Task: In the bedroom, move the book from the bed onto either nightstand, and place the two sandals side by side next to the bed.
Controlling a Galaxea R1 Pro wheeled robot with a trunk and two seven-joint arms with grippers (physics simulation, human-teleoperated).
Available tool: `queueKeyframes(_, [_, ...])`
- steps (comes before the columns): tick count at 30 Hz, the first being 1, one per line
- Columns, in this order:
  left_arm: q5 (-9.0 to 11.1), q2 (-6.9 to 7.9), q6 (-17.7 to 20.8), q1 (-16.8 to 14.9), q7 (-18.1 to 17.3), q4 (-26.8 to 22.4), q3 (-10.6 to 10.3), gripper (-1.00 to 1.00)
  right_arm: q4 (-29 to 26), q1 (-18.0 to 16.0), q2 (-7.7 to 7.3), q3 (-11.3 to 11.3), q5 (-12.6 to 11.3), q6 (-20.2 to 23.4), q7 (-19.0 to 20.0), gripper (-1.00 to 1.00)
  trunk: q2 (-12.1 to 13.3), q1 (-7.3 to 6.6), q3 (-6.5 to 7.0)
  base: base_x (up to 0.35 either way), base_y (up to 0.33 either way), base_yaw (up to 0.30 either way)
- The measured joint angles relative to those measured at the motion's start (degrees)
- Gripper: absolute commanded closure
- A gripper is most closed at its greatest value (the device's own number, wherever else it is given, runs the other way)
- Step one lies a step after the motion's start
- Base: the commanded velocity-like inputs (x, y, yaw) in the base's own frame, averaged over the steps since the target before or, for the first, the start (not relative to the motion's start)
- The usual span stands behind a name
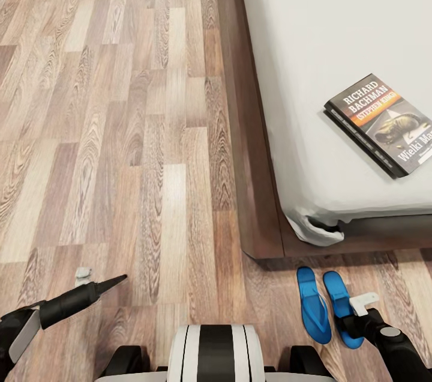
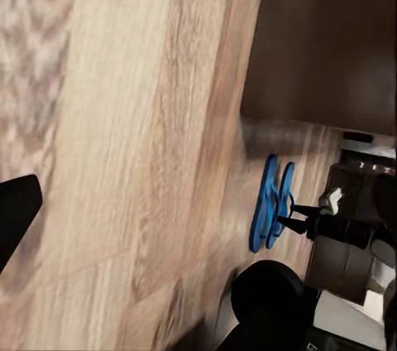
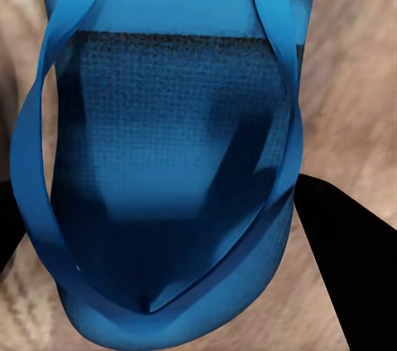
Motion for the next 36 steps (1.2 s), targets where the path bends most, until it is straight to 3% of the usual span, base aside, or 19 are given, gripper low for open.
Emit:
queueKeyframes(4, [1.2, -0.18, 0.2, 0.0, -2.1, 0.0, 0.4, -1.0, 0.0, 0.0, 0.0, -0.1, 0.0, 0.0, 0.0, 1.0, 0.0, 0.03, -0.22, 0.0, 0.0, 0.0])
queueKeyframes(8, [1.2, -0.37, 0.1, 0.0, -2.1, 0.1, 0.4, -1.0, 0.0, 0.0, 0.0, -0.1, 0.0, 0.0, 0.0, 1.0, -0.1, 0.13, -1.1, 0.0, 0.0, 0.0])
queueKeyframes(15, [1.2, -0.38, 0.1, 0.0, -2.0, 0.1, 0.4, -1.0, 0.0, 0.0, 0.0, -0.1, 0.0, 0.0, 0.0, 1.0, -0.1, 0.13, -1.11, 0.0, 0.0, 0.0])
queueKeyframes(18, [1.2, -0.37, 0.1, 0.0, -1.9, 0.1, 0.4, -1.0, 0.0, 0.0, 0.0, -0.1, 0.0, 0.0, 0.0, 1.0, -0.1, 0.21, -1.77, 0.0, 0.0, 0.0])
queueKeyframes(36, [1.2, -0.42, 0.0, 0.0, -1.7, 0.2, 0.4, -1.0, 0.0, 0.0, 0.0, -0.1, 0.0, 0.0, 0.0, 1.0, -0.1, 0.2, -1.77, 0.011, 0.0, 0.0])
